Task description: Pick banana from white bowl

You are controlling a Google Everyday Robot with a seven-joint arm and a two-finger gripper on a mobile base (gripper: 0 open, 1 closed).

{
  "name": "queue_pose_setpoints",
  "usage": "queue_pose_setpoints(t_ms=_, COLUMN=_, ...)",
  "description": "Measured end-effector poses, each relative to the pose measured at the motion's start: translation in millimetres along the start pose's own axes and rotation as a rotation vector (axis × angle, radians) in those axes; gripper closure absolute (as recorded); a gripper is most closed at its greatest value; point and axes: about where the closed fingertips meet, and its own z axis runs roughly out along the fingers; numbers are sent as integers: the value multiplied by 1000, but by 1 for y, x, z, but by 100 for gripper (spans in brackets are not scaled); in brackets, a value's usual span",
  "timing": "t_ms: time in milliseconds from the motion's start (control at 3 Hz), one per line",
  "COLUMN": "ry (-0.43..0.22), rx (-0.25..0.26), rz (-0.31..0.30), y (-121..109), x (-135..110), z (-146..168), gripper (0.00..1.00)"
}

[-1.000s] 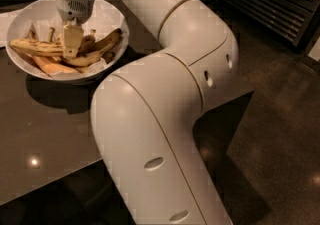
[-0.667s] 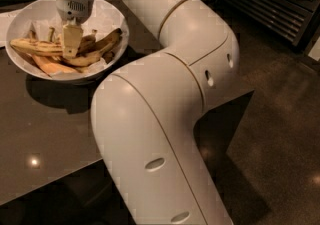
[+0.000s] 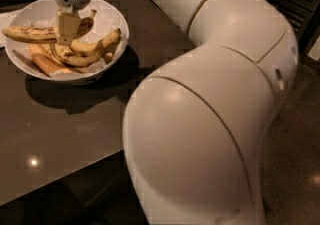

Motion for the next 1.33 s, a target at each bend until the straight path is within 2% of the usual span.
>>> queue_pose_setpoints(t_ms=333, ry=-10, rx=77, rz=-1, y=17, x=-5, z=-28, gripper=100)
queue_pose_setpoints(t_ms=667, ry=-11, rx=82, rz=-6, y=22, x=-7, z=-32, gripper=100)
queue_pose_setpoints(t_ms=1000, ry=-1, rx=111, rz=21, y=28, x=1, z=-43, gripper=100)
queue_pose_setpoints(t_ms=1333, ry=21, rx=163, rz=108, y=49, x=23, z=-66, gripper=100)
